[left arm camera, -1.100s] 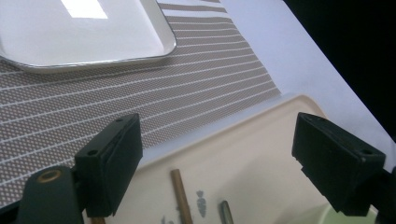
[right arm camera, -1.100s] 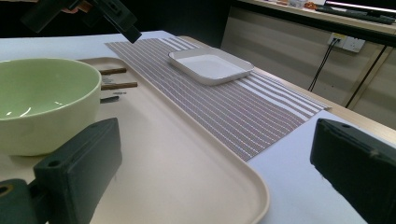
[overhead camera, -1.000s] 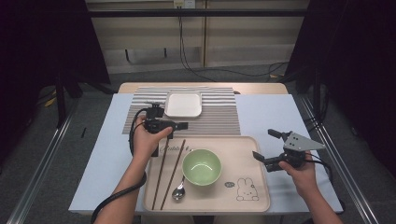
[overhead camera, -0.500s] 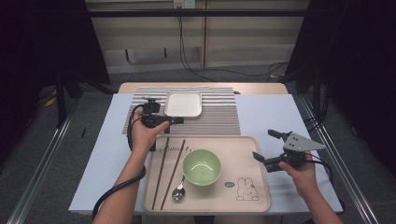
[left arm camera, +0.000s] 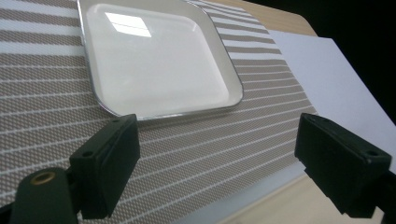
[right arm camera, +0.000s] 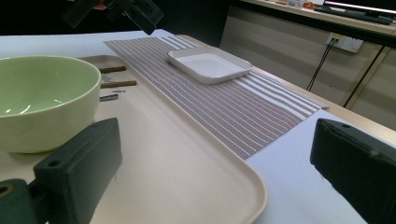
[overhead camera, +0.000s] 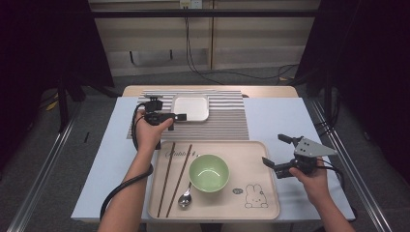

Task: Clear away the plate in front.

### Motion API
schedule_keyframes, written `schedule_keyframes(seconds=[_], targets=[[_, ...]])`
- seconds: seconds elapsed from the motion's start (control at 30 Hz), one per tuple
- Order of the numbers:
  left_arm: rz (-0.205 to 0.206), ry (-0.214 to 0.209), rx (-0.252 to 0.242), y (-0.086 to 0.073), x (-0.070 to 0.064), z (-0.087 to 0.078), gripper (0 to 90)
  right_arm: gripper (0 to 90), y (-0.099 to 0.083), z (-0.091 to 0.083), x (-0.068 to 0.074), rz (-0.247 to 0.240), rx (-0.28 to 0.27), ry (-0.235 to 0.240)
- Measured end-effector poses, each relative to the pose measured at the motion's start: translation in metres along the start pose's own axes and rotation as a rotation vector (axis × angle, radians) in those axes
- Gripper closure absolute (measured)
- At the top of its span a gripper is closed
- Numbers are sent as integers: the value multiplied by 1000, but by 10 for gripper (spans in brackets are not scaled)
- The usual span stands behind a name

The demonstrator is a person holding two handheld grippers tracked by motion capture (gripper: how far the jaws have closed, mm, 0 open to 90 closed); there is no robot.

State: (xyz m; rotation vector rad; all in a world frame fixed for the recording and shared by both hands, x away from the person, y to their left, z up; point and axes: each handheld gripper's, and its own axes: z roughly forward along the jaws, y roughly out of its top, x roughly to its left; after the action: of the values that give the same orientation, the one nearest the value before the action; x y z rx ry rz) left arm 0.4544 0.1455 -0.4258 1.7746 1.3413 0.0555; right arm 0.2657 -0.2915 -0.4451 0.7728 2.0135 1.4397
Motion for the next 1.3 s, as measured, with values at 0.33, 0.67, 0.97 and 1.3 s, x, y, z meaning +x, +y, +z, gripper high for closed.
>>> schedule_keyframes(seconds=[0.33,0.67,0.97,1.3], targets=[[-27,73,-23,12,12,9,154,17,0,0,0,-4,-1,-2],[-50,160,-36,14,32,20,217,17,0,-1,-1,-13,6,4],[-71,192,-48,15,44,26,342,17,-1,0,0,-4,9,7],[-77,252,-50,12,50,34,473,17,-1,0,0,-8,8,6]])
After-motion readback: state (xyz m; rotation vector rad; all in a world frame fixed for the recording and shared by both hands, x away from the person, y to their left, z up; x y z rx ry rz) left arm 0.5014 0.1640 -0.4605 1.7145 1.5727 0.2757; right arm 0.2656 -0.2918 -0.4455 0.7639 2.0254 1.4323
